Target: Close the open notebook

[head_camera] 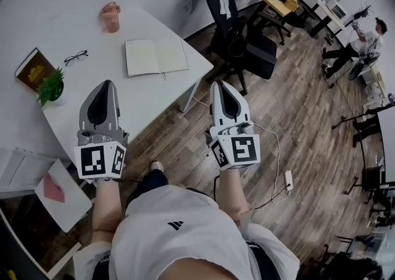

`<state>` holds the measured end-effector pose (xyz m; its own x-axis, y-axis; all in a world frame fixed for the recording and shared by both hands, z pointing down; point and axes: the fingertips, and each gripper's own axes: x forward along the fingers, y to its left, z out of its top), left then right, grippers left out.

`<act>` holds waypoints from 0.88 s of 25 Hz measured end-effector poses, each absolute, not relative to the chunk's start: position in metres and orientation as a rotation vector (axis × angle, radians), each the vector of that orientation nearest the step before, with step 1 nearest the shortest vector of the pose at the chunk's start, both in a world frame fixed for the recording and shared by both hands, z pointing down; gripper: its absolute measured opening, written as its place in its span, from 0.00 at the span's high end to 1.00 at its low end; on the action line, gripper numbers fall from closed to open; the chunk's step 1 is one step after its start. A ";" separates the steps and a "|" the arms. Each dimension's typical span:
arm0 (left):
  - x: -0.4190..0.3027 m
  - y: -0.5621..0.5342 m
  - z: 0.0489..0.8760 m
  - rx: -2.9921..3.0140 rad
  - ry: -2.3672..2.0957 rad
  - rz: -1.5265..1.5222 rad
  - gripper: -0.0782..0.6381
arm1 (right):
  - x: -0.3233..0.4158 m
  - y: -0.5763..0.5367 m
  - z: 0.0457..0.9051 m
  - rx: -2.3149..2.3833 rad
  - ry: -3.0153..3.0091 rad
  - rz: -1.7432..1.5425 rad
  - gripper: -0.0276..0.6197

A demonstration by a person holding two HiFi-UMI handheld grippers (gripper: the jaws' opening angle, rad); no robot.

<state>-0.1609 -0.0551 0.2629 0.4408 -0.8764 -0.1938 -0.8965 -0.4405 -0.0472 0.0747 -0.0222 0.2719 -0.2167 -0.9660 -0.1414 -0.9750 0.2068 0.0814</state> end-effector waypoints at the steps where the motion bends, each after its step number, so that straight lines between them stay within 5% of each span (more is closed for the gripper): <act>1: -0.162 -0.061 0.263 -2.548 1.568 0.212 0.88 | 0.073 -0.027 0.272 -1.936 2.389 0.234 0.97; 22: -0.177 -0.132 0.281 -2.631 1.505 0.221 0.88 | 0.056 -0.077 0.288 -2.061 2.369 0.224 0.97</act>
<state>-0.1770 -0.1319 0.2812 0.5004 -0.8476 -0.1764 -0.8625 -0.5057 -0.0165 0.0564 -0.0771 0.2880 -0.1430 -0.9858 -0.0880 -0.9849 0.1329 0.1112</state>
